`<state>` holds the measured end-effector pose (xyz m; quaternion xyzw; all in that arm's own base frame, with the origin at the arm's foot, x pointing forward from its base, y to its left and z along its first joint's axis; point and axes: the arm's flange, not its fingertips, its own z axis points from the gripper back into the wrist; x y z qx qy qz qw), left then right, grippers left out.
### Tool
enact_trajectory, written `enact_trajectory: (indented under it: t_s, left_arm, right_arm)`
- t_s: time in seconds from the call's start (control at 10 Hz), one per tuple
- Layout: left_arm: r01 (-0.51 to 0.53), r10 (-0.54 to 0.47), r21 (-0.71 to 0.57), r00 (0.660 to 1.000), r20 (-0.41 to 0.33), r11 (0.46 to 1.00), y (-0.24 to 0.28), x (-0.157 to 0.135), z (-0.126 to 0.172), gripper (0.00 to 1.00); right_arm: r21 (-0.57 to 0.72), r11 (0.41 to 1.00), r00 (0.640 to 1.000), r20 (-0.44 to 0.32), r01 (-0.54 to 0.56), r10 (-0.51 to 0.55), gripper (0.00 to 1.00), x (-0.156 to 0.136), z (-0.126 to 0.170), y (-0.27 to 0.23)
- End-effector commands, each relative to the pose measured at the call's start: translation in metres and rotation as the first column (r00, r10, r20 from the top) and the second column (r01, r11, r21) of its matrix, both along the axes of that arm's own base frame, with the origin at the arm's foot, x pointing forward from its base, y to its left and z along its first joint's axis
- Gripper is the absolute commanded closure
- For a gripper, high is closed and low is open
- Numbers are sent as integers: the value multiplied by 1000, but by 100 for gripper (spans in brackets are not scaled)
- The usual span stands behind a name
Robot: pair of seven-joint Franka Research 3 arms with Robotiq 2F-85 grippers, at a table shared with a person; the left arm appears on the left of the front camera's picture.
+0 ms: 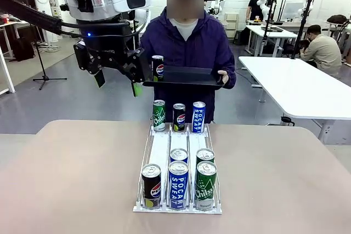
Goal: Retrieve and hand over the desired beverage to the person.
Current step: Place the picked can on the Handle tray extended by the person, then pick up another can of the same type that the person held from the Automatic Can Dispenser.
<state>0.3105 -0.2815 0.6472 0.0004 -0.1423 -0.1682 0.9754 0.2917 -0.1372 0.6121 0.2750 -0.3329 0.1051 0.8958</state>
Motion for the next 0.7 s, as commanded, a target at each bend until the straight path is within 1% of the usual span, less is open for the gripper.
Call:
enact_trajectory:
  t_s: [0.0, 0.6]
  left_arm:
    - [9, -9, 6, 1000, -5, 1000, 2, 0, 0, 0]
    - [9, -9, 6, 1000, -5, 1000, 2, 0, 0, 0]
  right_arm:
    - [24, 999, 1000, 18, -24, 24, 0, 2, 0, -1]
    - [24, 999, 1000, 18, -24, 24, 0, 2, 0, -1]
